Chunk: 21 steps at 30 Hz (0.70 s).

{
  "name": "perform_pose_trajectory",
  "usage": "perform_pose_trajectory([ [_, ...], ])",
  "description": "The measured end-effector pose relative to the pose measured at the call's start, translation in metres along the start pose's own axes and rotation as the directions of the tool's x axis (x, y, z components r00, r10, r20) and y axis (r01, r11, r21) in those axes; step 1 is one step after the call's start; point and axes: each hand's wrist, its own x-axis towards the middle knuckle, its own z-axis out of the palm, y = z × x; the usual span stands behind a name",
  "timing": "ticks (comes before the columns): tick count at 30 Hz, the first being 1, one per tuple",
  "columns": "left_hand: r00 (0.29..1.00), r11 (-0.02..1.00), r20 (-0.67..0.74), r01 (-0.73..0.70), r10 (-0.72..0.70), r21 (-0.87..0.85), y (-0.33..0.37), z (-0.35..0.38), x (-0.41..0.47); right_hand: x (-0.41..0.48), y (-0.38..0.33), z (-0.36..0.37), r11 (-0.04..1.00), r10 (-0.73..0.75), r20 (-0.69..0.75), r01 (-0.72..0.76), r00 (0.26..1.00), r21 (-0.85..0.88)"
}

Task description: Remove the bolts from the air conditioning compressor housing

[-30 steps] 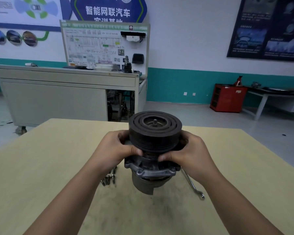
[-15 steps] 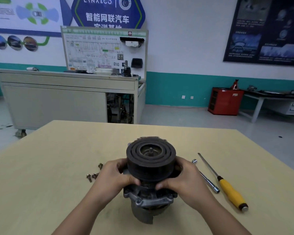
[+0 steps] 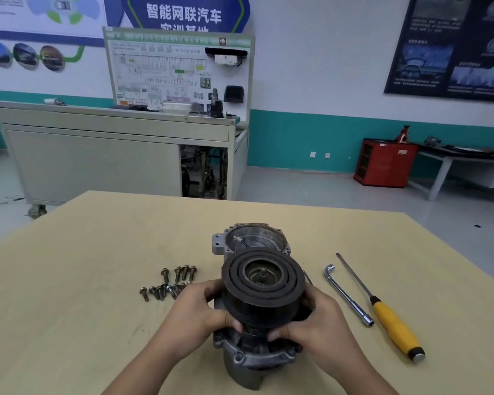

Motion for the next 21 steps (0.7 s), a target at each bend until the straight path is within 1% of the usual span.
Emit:
perform_pose_trajectory([
  [8,1.0,1.0,-0.002,0.013,-0.013,0.013,-0.006,0.0,0.005,0.002,0.007,0.001,1.0,-0.019,-0.019,0.019,1.0,0.023],
  [11,1.0,0.999,0.006,0.018,-0.018,-0.033,-0.01,0.0,0.001,-0.001,0.007,0.001,1.0,-0.012,-0.028,0.012,1.0,0.021],
  [15,1.0,0.998,0.011,-0.008,0.009,-0.07,-0.01,0.002,-0.005,-0.004,0.006,0.002,0.999,-0.04,-0.025,0.041,0.999,0.015],
  [21,0.997,0.996,-0.067,0.021,-0.026,-0.082,-0.014,0.005,-0.019,-0.01,0.001,-0.002,0.998,-0.07,-0.045,0.07,0.997,-0.008],
])
